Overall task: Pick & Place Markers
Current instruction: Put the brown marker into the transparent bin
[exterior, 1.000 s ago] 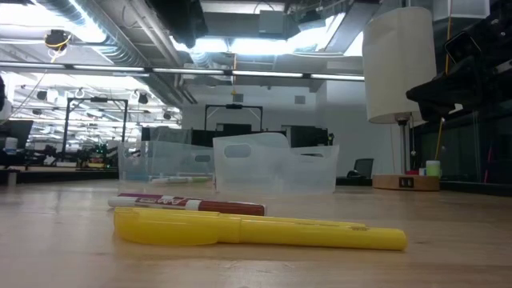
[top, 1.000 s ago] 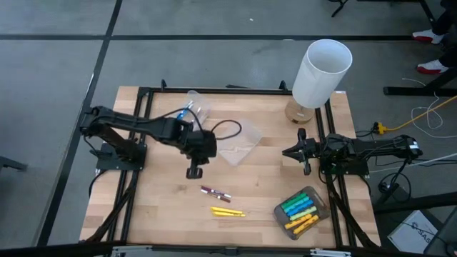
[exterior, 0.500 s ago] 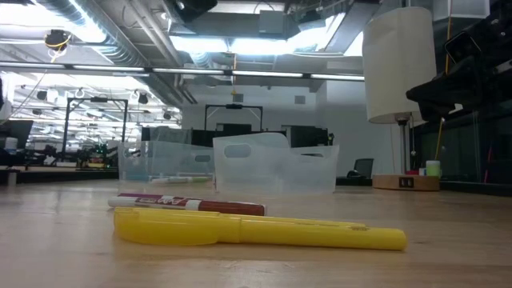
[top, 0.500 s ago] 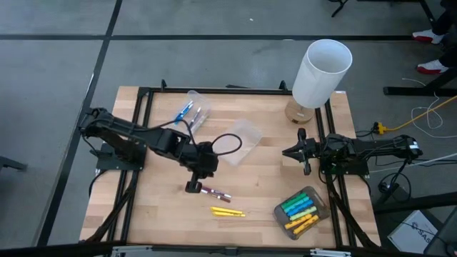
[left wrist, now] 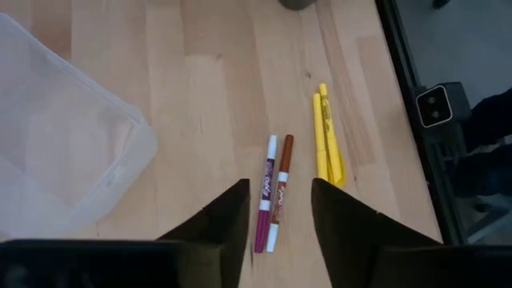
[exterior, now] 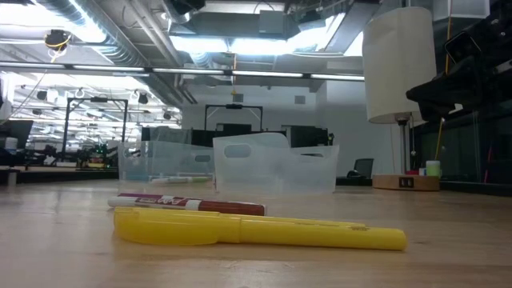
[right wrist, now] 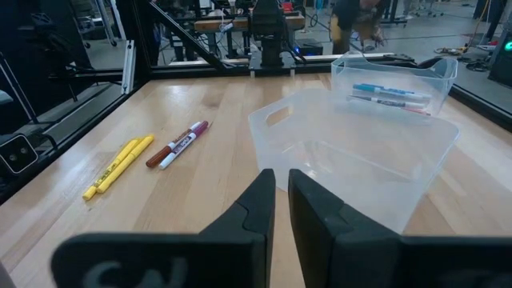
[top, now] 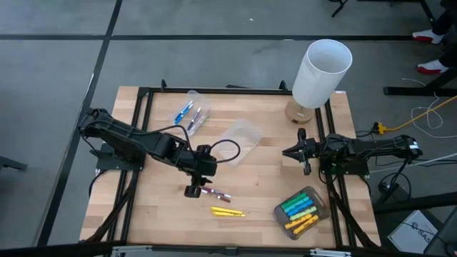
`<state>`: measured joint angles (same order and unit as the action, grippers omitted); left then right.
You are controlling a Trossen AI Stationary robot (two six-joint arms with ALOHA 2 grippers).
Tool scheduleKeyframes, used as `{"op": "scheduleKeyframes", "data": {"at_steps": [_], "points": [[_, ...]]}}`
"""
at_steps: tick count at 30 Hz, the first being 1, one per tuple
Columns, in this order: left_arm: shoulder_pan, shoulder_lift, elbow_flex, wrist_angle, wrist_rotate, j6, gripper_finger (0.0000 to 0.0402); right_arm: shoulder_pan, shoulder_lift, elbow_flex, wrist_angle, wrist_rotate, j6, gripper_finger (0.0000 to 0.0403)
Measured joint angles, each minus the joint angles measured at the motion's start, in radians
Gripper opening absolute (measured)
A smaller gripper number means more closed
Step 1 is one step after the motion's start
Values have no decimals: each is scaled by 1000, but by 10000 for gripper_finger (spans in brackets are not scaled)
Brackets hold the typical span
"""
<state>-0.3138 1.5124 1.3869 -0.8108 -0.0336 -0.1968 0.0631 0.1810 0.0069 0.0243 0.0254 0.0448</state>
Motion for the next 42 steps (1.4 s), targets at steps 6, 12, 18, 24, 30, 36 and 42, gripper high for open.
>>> {"op": "scheduleKeyframes", "data": {"at_steps": [6,12,18,24,30,36,42], "points": [[-3,31,-6,-7,13,7,165,0,0,0,0,0,0,40],[-18,116,-6,-4,9,51,180,0,0,0,0,0,0,40],[-16,197,-6,-1,-9,65,178,0,0,0,0,0,0,40],[-32,276,-6,-1,-29,106,178,0,0,0,0,0,0,40],[-40,352,-6,-2,-50,107,193,0,0,0,0,0,0,40],[-40,400,-6,-3,-27,108,204,0,0,0,0,0,0,40],[-40,404,-6,0,-50,113,200,0,0,0,0,0,0,40]]}}
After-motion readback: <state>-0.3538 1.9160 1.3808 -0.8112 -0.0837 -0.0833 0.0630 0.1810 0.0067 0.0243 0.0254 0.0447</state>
